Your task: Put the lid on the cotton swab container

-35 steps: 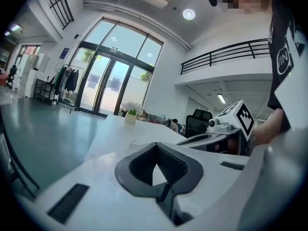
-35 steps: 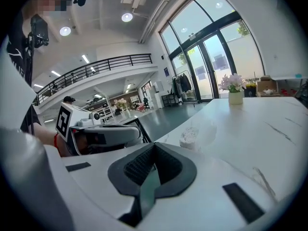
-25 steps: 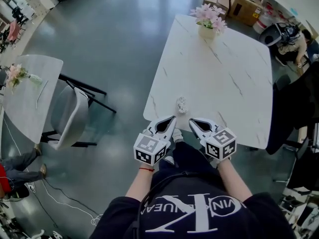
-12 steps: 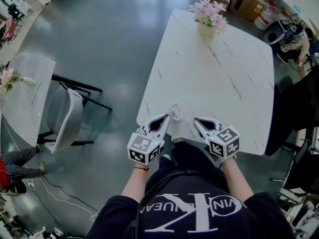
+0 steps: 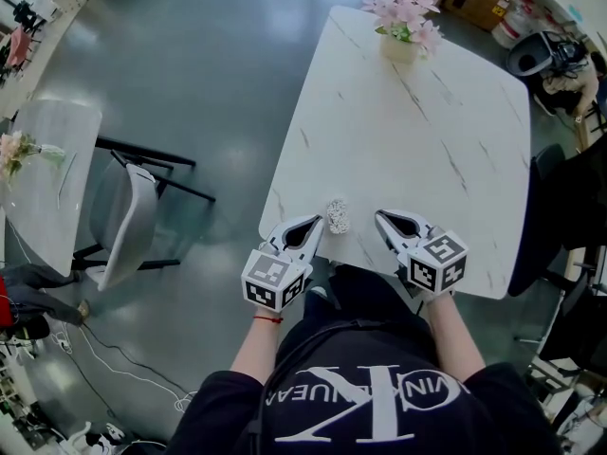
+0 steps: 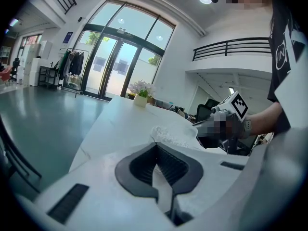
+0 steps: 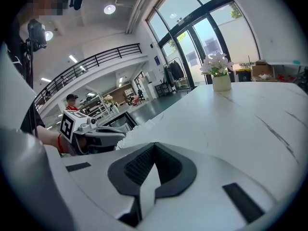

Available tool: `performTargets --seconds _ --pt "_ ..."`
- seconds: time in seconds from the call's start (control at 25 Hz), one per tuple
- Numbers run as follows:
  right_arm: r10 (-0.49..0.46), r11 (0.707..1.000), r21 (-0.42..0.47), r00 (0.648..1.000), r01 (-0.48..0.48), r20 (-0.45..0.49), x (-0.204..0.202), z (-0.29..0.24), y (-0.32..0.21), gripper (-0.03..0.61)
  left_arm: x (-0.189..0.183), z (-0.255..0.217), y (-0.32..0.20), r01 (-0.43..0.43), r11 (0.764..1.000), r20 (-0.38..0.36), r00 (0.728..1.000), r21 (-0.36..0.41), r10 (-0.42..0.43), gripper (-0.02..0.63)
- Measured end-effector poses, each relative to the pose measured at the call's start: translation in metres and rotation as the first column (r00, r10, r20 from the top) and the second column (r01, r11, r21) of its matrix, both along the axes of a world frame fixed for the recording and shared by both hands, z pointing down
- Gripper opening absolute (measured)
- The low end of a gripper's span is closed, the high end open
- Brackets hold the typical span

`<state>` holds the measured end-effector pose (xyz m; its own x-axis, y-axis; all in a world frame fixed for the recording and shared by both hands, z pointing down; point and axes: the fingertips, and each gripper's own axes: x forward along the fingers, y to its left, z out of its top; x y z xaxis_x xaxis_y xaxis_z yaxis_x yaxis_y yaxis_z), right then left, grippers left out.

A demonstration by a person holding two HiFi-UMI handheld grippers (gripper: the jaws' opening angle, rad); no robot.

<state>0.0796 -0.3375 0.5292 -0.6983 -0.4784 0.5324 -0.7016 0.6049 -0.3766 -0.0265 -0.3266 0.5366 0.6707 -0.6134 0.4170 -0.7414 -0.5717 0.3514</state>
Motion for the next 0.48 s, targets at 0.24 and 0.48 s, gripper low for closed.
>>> performTargets --seconds 0.24,0.48 --pt "-0.021 0.999 0.039 0.999 0.019 0.032 -0.006 -0.01 -0.003 0.003 0.003 0.003 0.001 -0.01 1.0 -0.001 1.0 -0.008 0.01 0.005" --pt "-0.04 0.997 0.069 0.998 0.037 0.04 -0.014 -0.02 -0.005 0.003 0.008 0.003 0.004 -0.036 0.999 -0.004 0.999 -0.006 0.036 0.005"
